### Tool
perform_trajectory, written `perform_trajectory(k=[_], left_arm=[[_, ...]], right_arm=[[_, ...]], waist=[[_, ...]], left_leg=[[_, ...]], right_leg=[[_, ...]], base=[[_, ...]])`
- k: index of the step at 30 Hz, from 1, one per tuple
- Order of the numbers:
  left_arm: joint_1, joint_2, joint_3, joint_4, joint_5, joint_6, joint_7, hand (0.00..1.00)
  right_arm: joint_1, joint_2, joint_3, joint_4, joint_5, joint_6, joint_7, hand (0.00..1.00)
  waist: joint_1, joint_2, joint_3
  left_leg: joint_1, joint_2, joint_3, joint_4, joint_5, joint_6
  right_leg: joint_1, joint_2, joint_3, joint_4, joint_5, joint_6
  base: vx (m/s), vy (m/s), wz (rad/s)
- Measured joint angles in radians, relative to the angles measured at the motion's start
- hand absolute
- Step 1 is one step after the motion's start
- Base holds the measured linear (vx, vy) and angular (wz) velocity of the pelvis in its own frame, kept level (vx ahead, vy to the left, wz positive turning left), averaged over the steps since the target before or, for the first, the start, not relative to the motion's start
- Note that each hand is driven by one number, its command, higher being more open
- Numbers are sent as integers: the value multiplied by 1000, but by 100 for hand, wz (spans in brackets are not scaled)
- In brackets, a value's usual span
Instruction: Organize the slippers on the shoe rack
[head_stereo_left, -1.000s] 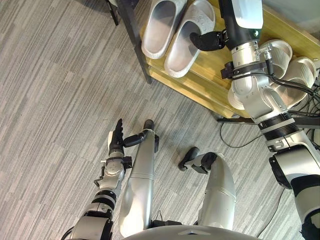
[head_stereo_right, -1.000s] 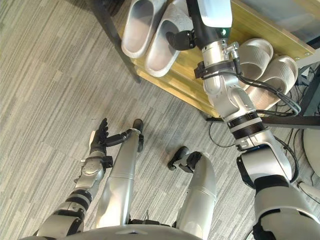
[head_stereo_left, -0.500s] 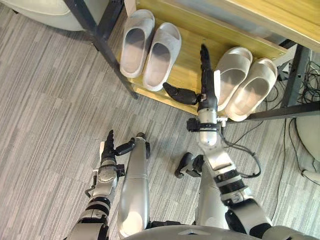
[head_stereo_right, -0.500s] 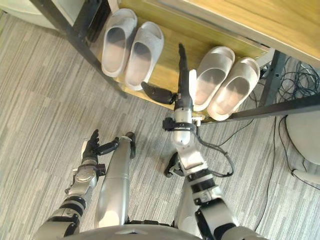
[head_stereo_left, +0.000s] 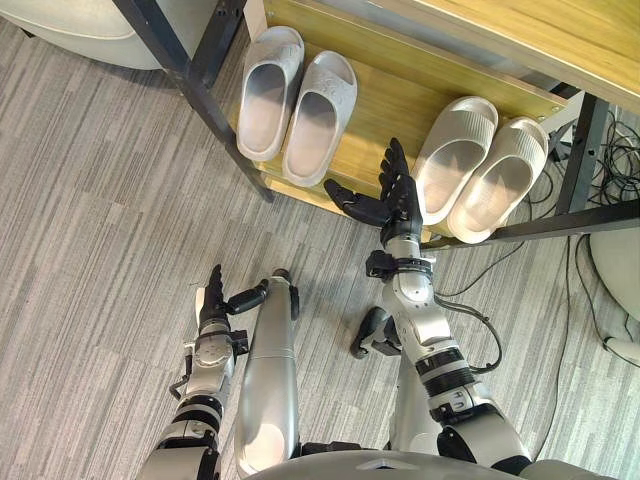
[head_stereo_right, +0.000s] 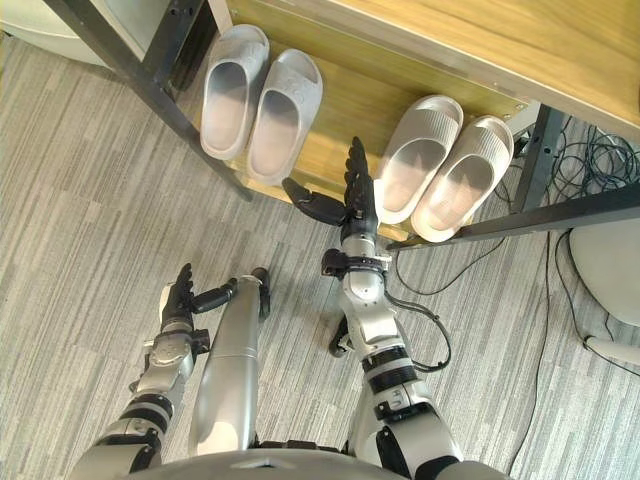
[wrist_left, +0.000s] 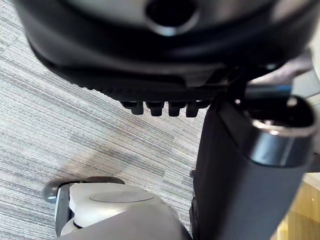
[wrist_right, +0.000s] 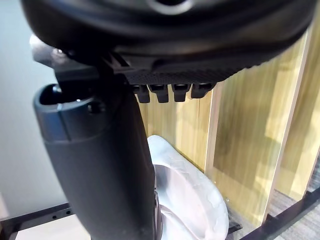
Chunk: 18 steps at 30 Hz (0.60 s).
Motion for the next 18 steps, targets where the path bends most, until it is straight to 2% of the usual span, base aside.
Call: perform_trajectory(k=[8,14,18], left_arm=[[-1,-26,12,0,20,-3,-2,100],[-2,-56,36,0,20,-4,-1,100],[-3,-64,36,1,20,-4,0,100]], right_arm=[[-114,-12,22,88,96,-3,51,100],[-187,-22,29,123,97,-2,52,100],[-229,-52,20,155,97,-2,37,100]], waist=[[24,14,-6],[43,22,-7],[43,29,-7]], left_leg=[[-7,-7,-8,2,0,0],[-18,-21,-16,6,0,3],[-19,-35,-22,10,0,7]], right_leg=[[3,-6,-10,-1,-1,1],[7,-19,-23,-1,-1,2],[16,-32,-30,2,-4,8]], base=[[-19,48,3],[-20,62,8],[-28,74,9]])
